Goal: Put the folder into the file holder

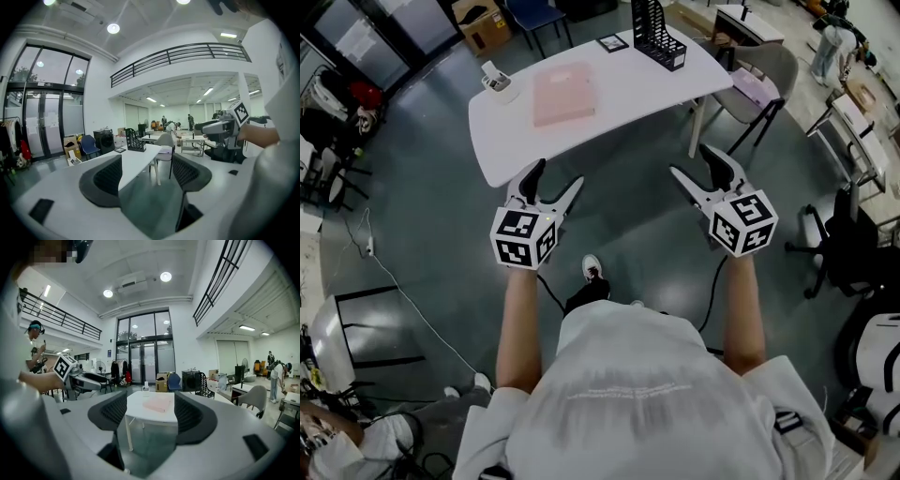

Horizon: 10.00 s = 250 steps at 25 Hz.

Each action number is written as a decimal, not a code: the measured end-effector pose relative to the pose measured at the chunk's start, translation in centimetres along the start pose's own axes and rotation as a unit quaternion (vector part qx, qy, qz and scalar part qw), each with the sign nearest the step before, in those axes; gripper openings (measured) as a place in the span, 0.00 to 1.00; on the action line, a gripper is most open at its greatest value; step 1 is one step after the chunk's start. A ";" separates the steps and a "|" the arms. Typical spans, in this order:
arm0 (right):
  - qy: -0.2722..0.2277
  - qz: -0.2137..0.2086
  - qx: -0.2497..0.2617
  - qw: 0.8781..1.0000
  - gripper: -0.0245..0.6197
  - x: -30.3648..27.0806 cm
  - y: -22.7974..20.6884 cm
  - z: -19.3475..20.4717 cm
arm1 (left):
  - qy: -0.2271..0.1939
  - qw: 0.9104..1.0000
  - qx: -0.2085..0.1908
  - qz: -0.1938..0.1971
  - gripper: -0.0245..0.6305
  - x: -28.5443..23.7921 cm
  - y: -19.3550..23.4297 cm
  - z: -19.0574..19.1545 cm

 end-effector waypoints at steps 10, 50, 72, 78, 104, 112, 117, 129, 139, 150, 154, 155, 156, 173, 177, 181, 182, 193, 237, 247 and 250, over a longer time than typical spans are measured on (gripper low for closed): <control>0.015 -0.004 -0.008 1.000 0.54 -4.2 -2.2 1.4 | 0.002 0.999 0.023 -0.024 0.56 -3.2 4.6 1.8; 0.063 -0.106 -0.115 0.986 0.54 -44.0 -15.2 5.8 | 0.049 0.984 0.109 -0.131 0.56 -24.4 34.7 7.2; 0.194 -0.217 -0.213 0.933 0.54 -58.0 -21.4 17.3 | 0.135 0.945 0.166 -0.246 0.56 -30.6 41.0 14.3; 0.220 -0.160 -0.244 0.931 0.54 -58.6 -21.1 20.7 | 0.177 0.944 0.186 -0.208 0.56 -31.0 43.1 18.9; 0.313 -0.059 -0.323 0.891 0.55 -60.8 -19.1 33.2 | 0.214 0.920 0.320 -0.067 0.57 -37.8 43.8 31.5; 0.332 -0.056 -0.309 0.889 0.56 -61.1 -19.0 35.1 | 0.209 0.921 0.325 -0.044 0.63 -38.8 43.5 32.2; 0.338 -0.055 -0.290 0.893 0.56 -61.3 -18.8 35.5 | 0.220 0.918 0.327 -0.037 0.66 -38.8 43.3 32.9; 0.319 -0.031 -0.305 0.897 0.55 -61.6 -17.8 35.5 | 0.210 0.930 0.298 -0.043 0.66 -38.7 43.0 33.2; 0.256 0.010 -0.392 0.884 0.62 -62.4 -17.9 33.4 | 0.206 0.929 0.302 -0.046 0.66 -38.7 43.2 33.2; 0.197 0.051 -0.494 0.845 0.65 -63.1 -18.8 32.9 | 0.204 0.928 0.307 -0.055 0.67 -38.5 43.7 33.1; 0.216 0.045 -0.507 0.833 0.63 -62.7 -18.7 33.4 | 0.203 0.928 0.310 -0.050 0.67 -38.6 43.5 33.2; 0.221 0.044 -0.504 0.834 0.63 -62.6 -18.7 33.5 | 0.203 0.928 0.310 -0.049 0.67 -38.6 43.5 33.1; 0.224 0.044 -0.501 0.835 0.63 -62.5 -18.7 33.6 | 0.204 0.928 0.310 -0.048 0.67 -38.6 43.4 33.1; 0.246 -0.069 -0.590 0.766 0.59 -62.0 -18.0 33.5 | 0.197 0.929 0.312 -0.029 0.67 -38.4 43.4 32.8; 0.228 -0.111 -0.620 0.742 0.48 -62.6 -18.1 32.2 | 0.183 0.925 0.332 -0.027 0.67 -38.2 43.9 32.5; 0.234 -0.141 -0.631 0.726 0.45 -63.1 -17.3 31.9 | 0.175 0.921 0.348 -0.022 0.67 -38.2 44.0 32.3; 0.240 -0.145 -0.628 0.726 0.45 -63.2 -17.1 32.0 | 0.176 0.921 0.347 -0.022 0.67 -38.2 44.0 32.3; 0.295 -0.151 -0.586 0.739 0.40 -63.2 -14.4 34.7 | 0.194 0.929 0.313 -0.025 0.67 -38.2 43.6 32.8; 0.103 -0.062 -0.355 0.927 0.29 -57.8 -15.5 16.5 | 0.058 0.979 0.189 -0.047 0.15 -31.2 46.8 18.2; 0.001 0.014 -0.246 0.969 0.29 -53.0 -17.5 7.9 | -0.021 0.992 0.126 -0.019 0.06 -32.2 46.3 9.5; -0.018 0.036 -0.215 0.976 0.29 -50.8 -19.3 5.5 | -0.038 0.993 0.115 0.003 0.06 -33.9 45.0 7.3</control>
Point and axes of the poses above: the fingertips, and each gripper's own axes: x backward along the fingers, y to its left, z out of its underside, the point moved 2 cm from there along x, backward along the fingers, and after that the axes turned 11 degrees about -y, right-handed, at the moved point
